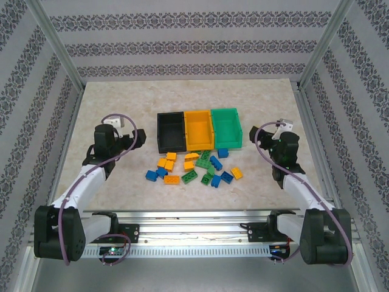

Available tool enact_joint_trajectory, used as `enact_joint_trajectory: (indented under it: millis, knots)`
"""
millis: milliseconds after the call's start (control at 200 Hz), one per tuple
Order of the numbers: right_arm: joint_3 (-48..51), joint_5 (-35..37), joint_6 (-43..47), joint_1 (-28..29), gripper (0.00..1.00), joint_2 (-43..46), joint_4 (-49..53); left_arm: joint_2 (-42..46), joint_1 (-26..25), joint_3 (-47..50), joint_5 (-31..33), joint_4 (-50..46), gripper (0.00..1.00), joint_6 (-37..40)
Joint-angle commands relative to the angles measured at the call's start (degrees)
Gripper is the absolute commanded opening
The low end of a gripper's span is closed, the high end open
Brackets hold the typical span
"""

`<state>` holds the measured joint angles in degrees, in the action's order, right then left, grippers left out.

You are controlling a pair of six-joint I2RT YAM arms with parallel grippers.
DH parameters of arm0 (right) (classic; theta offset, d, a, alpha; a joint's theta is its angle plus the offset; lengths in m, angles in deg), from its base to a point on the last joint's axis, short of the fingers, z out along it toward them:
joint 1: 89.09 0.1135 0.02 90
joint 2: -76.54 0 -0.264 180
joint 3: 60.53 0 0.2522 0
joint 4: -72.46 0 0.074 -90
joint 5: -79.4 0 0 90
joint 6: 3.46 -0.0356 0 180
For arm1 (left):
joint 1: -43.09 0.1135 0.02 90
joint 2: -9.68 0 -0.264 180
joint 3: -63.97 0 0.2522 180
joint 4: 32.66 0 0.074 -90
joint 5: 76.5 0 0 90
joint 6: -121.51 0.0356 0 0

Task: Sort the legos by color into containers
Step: Pick up the lego from the middle-left of the table.

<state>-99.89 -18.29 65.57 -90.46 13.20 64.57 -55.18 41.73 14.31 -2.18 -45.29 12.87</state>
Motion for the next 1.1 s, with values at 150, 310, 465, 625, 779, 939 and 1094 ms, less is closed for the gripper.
enact_joint_trajectory:
  millis: [150, 310, 465, 625, 779, 939, 1094]
  knots:
    - [-7.7, -10.7, -4.2, 3.0, 0.98, -8.3, 7.4, -1.6, -6.6, -3.4, -9.9, -20.7, 1.00, -1.7]
    - [-6.3, -10.2, -2.6, 6.4, 0.98, -7.1, 5.9, -3.9, -11.1, -5.2, -9.8, -25.1, 1.00, -3.0]
    - [-8.1, -7.0, -1.5, 10.8, 0.98, -7.3, 10.3, -6.8, -17.0, -6.5, -5.4, -27.9, 1.00, -2.9]
    - [-9.3, -0.4, 2.6, 18.8, 0.98, -8.9, 11.1, -12.6, -19.8, -11.0, -2.4, -33.4, 1.00, -1.1]
    - [-8.0, 7.2, 6.5, 24.5, 0.98, -8.6, 9.7, -17.0, -25.2, -15.4, 4.5, -39.8, 0.97, 1.2]
    - [-6.0, 7.8, 5.9, 24.8, 0.98, -8.1, 7.2, -19.3, -28.3, -16.1, 10.2, -42.4, 0.90, 2.0]
    - [-5.7, 7.9, 5.5, 24.8, 0.98, -8.4, 6.5, -19.8, -28.3, -16.5, 12.7, -43.5, 0.85, 2.4]
